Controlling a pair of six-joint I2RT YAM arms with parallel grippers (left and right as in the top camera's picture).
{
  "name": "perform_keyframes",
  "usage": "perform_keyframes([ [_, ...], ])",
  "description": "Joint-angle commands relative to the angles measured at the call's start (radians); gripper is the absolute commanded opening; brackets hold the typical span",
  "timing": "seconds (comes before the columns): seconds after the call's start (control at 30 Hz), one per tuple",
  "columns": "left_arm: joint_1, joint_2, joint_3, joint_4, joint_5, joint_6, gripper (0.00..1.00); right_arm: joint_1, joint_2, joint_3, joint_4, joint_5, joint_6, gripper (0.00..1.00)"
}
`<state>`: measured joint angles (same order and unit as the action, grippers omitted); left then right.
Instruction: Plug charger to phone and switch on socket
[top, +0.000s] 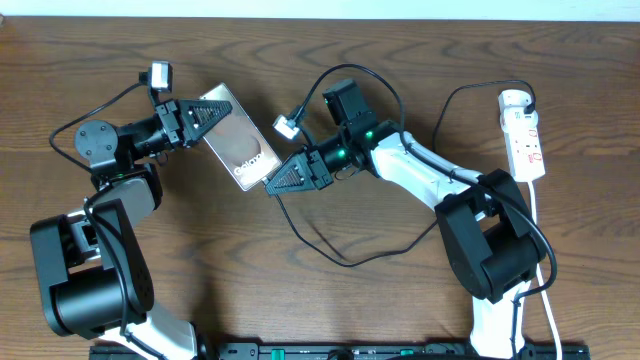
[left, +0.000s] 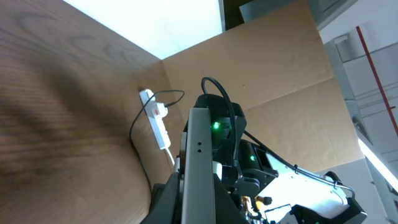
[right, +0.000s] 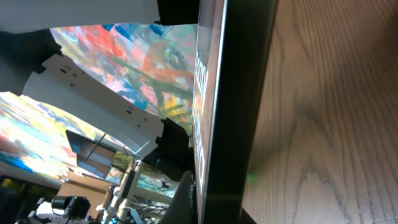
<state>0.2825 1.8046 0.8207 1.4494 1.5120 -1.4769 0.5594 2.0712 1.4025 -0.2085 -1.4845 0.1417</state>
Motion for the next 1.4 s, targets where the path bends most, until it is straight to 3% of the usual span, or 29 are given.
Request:
perform_keyframes([
  [0.0, -0.034, -0.016, 0.015, 0.015, 0.051, 0.014, 0.07, -0.009, 0.009, 0.007, 0.022, 0.016, 0.027, 0.01],
  [0.97, -0.033, -0.016, 0.012, 0.015, 0.058, 0.018, 0.07, -0.036, 0.009, 0.007, 0.037, 0.016, 0.027, 0.01],
  [1.03, -0.032, -0.016, 0.012, 0.015, 0.053, 0.022, 0.07, -0.036, 0.009, 0.007, 0.037, 0.016, 0.027, 0.17],
  [1.07, -0.032, -0.016, 0.012, 0.015, 0.048, 0.022, 0.07, -0.036, 0.009, 0.007, 0.037, 0.016, 0.027, 0.32],
  [1.1, -0.032, -0.016, 0.012, 0.015, 0.043, 0.023, 0.07, -0.036, 0.009, 0.007, 0.037, 0.016, 0.027, 0.55],
  [1.23, -0.031, -0.016, 0.012, 0.015, 0.043, 0.034, 0.07, -0.036, 0.009, 0.007, 0.037, 0.016, 0.027, 0.99],
  [1.37, -0.031, -0.016, 0.012, 0.015, 0.043, 0.043, 0.07, -0.036, 0.009, 0.007, 0.037, 0.016, 0.027, 0.99],
])
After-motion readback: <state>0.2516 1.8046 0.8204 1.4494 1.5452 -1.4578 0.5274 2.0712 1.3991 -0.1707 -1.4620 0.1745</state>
